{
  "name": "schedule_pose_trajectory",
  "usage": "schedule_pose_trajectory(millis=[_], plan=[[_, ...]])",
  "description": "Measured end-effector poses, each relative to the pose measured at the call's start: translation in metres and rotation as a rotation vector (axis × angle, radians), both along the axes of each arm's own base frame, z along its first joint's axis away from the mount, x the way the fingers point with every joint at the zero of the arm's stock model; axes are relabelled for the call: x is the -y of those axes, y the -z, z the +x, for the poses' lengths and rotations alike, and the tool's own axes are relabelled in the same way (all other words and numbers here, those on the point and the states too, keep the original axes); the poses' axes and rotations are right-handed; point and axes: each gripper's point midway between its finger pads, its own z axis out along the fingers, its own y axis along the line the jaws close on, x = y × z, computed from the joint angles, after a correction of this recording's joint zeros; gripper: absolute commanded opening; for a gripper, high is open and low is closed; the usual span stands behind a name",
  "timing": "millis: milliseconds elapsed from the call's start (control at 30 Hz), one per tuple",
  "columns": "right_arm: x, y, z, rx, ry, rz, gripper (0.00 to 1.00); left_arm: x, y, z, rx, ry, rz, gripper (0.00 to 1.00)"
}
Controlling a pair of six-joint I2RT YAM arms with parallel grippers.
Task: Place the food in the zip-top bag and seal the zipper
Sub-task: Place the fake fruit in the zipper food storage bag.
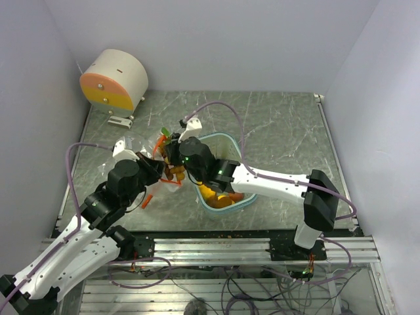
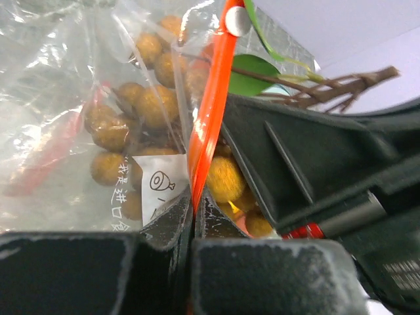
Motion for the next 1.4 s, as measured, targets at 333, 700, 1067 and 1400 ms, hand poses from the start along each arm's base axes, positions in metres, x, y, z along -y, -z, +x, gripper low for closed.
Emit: schedule_pose_trajectory(millis=[333,700,1067,1400], plan=[[0.013,0.037,0.011,-0.087,0.054,0.133,0.02,-0.001,-0.009,-0.014,0.002,0.032,-0.044,0.07],[0.02,0.003,-0.002,-0.001,0.077,0.159,0.02,-0.011,-0.033,-0.011,0.038,-0.014,-0.037,0.07],[0.02,-0.014,-0.004,0.063,0.117,0.123,0.03,0.003,-0.031,-0.005,0.045,0.018,-0.082,0.07],[0.0,-0.015,0.007,0.107,0.164,0.142,0.07,0.005,-0.035,-0.014,0.052,0.035,-0.162,0.07]])
